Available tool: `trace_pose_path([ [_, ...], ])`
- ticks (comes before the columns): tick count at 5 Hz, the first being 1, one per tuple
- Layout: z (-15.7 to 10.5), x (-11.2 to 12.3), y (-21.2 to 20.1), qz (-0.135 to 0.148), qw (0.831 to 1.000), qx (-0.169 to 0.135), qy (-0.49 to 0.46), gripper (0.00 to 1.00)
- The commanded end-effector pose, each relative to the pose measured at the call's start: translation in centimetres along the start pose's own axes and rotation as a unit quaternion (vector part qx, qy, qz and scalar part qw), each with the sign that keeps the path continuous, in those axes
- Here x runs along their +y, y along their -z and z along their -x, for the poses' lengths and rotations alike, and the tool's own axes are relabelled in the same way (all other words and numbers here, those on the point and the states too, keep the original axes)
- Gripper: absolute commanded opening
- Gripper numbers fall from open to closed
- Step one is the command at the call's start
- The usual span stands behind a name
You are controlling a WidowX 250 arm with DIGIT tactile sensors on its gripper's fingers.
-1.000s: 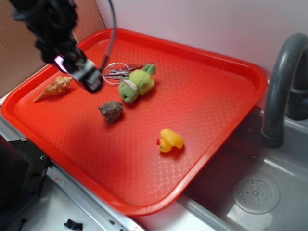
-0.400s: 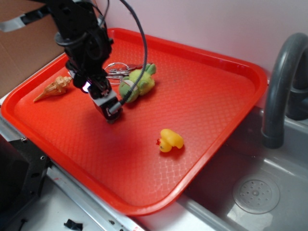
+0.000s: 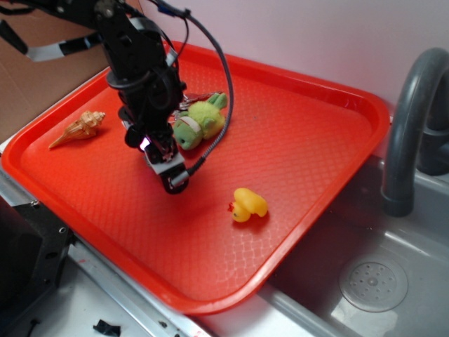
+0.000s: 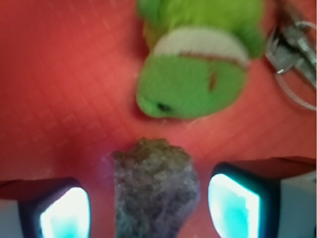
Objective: Grab the rock.
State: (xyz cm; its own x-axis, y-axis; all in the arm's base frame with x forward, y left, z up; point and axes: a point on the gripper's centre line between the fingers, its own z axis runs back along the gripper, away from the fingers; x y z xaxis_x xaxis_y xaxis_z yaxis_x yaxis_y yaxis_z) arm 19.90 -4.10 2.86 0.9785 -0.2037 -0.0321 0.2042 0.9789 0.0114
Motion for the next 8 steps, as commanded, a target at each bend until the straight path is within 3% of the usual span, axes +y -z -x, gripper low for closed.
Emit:
trace_pose_path([
  [1,-1.0,0.6,-0.3,0.004,1.000,-0.018,-0.017,0.00],
  [2,-1.0,0.7,-0.3,-0.001,0.999,-0.013,-0.029,0.00],
  [3,-0.8,1.1,-2.4,0.015,0.999,-0.005,-0.034,0.00],
  [4,-0.3,1.1,-7.4,0.027,0.997,-0.006,-0.074,0.00],
  [5,0.5,0.7,-12.4,0.050,0.994,-0.023,-0.099,0.00],
  [6,2.0,0.8,-17.3,0.049,0.991,-0.058,-0.108,0.00],
  [7,2.6,1.0,-18.5,0.045,0.989,-0.077,-0.114,0.00],
  [8,2.7,1.5,-18.0,0.038,0.988,-0.076,-0.125,0.00],
])
